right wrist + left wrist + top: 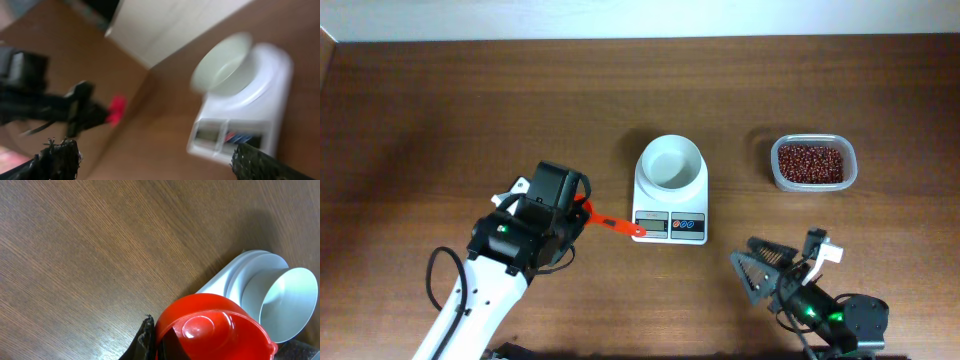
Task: Scoop and weigh 50g on scale
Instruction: 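Bring the right gripper to the scoop and grasp its handle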
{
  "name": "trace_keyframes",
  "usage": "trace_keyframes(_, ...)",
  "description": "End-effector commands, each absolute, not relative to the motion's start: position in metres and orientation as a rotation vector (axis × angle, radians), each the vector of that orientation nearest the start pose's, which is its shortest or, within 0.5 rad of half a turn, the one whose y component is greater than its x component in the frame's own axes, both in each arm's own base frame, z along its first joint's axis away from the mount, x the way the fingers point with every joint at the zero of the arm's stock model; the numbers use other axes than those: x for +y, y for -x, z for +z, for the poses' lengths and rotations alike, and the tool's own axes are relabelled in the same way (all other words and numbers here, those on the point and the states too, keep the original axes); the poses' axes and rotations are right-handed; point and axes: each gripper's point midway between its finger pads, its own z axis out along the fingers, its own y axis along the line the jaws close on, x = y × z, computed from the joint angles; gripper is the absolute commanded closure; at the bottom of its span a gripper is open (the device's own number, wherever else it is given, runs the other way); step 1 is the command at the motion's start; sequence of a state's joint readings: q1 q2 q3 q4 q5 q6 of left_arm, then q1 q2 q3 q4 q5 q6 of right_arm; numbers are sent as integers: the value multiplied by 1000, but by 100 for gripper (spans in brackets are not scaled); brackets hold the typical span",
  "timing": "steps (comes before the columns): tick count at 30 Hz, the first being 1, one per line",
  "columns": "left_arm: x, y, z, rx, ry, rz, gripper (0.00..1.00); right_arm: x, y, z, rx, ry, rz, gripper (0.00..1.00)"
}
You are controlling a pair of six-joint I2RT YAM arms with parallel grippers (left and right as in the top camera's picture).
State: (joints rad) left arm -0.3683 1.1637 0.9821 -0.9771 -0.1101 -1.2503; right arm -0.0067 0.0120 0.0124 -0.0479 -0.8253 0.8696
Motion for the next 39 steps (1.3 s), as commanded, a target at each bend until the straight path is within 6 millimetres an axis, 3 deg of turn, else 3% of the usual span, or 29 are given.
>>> trace_keyframes(1,-78,-258,151,2461,1230,-318,100,137,-179,169,1811,-100,1472,1)
trace_keyframes(4,-83,-257,147,2490,1233,-332,100,124,-193,176,1739,-90,1320,1)
trace_keyframes(10,-88,-257,134,2545,1250,-314,100,129,-197,173,1867,-156,1373,1)
trace_keyframes(17,-97,-253,130,2563,1324,-365,100,174,-198,166,2007,-56,1571,8)
trace_keyframes(20,-101,-252,130,2579,1324,-388,100,210,-194,179,1953,35,1620,9)
trace_keyframes(23,-106,-249,130,2603,1326,-425,100,228,-200,160,2011,-86,1569,8)
trace_keyframes(25,-110,-247,130,2622,1322,-443,100,241,-198,165,1975,-41,1595,8)
trace_keyframes(29,-125,-240,130,2666,1249,-451,100,253,-211,160,1998,-51,1583,9)
trace_keyframes(34,-135,-234,130,2696,1179,-445,100,270,-225,169,2016,-21,1602,23)
trace_keyframes(39,-137,-233,130,2701,1177,-452,100,275,-222,173,2008,3,1621,38)
